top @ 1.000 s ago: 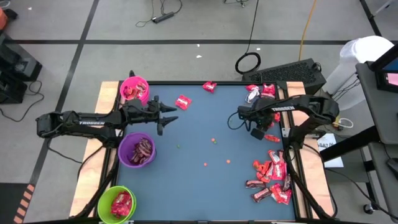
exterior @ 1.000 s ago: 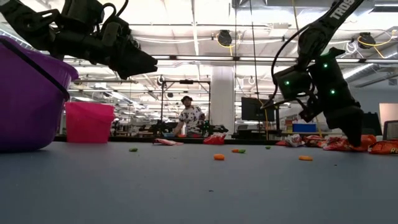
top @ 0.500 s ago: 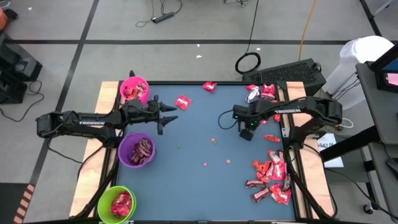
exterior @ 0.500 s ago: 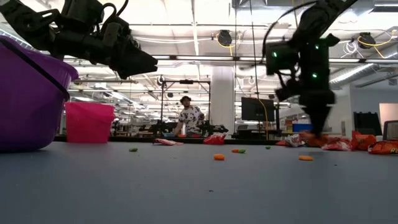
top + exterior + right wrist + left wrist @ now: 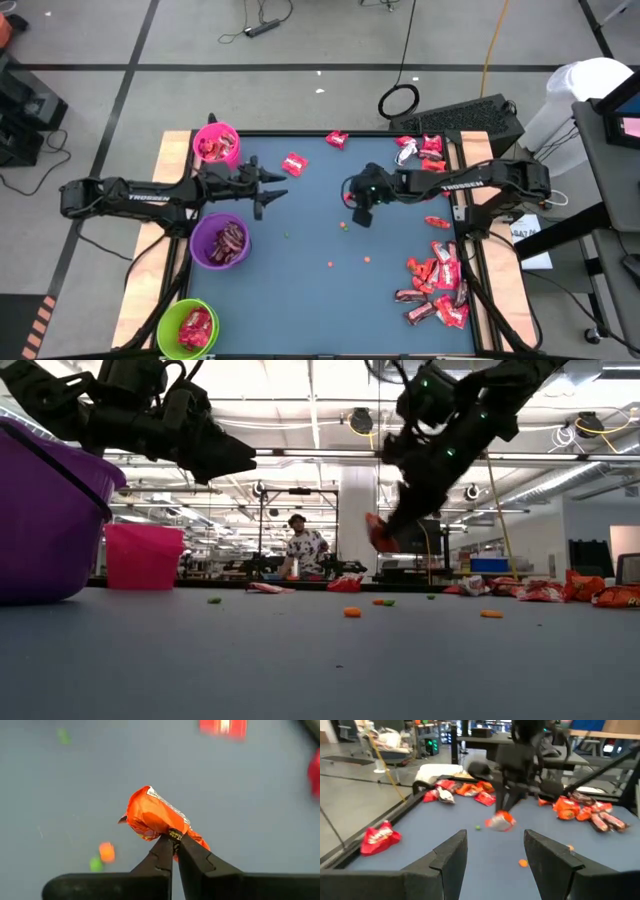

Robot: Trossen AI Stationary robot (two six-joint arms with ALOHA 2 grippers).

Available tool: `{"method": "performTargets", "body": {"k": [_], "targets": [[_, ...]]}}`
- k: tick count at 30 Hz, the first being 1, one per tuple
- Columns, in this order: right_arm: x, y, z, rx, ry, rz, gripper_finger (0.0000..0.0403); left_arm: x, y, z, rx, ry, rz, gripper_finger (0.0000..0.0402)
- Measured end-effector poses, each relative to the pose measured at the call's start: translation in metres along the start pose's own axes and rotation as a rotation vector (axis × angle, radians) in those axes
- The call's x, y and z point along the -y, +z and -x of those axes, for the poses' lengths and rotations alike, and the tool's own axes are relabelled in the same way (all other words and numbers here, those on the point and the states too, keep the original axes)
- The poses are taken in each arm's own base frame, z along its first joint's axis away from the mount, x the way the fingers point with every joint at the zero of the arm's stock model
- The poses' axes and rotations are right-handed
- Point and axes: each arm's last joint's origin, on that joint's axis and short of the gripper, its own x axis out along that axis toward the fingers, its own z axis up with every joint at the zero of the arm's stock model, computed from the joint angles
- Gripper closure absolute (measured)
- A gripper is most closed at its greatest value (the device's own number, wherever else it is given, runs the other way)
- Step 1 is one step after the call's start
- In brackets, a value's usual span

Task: Organize candy in baskets
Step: Put the orange chocolate into the pink bucket

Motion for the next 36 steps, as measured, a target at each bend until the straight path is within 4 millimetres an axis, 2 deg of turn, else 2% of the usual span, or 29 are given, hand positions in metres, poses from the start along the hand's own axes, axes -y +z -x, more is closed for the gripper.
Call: {"method": "performTargets", "body": {"k": [7,14,25,36], "targets": [[-0.007,0.023,0.003,0.243,0.025,0.033,0.0395,0.010,-0.004,-0.014,-0.012,-0.051,-0.038,0.0201],[-0.010,0.034,0.007,0.362,0.065,0.021,0.0395,0.017,-0.004,-0.037,0.016,-0.064,-0.071,0.0201],[-0.018,0.038,0.010,0.420,0.090,0.030,0.0394,0.024,0.007,-0.069,0.021,-0.075,-0.081,0.0201],[-0.027,0.044,0.014,0.499,0.117,0.034,0.0394,0.025,0.022,-0.076,0.061,-0.086,-0.082,0.0201]]}}
